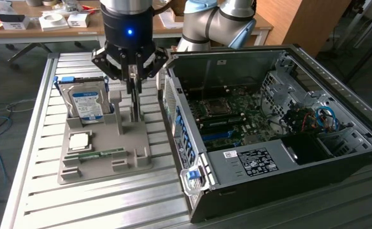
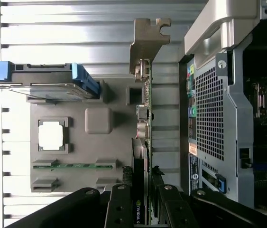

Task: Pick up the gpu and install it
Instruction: 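Pick up the gpu and move the gpu toward the slot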

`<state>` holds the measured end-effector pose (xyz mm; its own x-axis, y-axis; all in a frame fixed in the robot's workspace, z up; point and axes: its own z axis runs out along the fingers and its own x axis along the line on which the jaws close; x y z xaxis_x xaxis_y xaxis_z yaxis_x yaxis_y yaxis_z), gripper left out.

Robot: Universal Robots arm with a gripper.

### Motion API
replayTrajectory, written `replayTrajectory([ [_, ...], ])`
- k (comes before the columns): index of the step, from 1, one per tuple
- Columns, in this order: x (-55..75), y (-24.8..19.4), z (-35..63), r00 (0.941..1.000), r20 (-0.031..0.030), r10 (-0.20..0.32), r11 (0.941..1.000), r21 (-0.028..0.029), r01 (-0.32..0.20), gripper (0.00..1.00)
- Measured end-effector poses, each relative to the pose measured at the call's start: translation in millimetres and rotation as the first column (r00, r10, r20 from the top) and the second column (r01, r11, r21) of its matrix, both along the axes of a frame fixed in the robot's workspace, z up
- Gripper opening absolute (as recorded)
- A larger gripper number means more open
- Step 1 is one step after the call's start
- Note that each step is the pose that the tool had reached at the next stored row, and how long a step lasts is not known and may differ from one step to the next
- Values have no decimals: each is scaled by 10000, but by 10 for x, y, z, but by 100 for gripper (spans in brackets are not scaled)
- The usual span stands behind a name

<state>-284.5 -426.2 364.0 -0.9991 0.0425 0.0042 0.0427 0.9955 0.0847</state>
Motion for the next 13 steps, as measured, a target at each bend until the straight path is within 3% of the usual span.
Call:
replayTrajectory([
  [4, -1, 0, 124, 10000, -1, 1, 10000, 72, -1, 26],
  [8, 2, 0, 215, 10000, 0, 48, 9997, 253, -48, 26],
  [13, 3, 0, 362, 10000, 0, 62, 9993, 373, -62, 26],
])
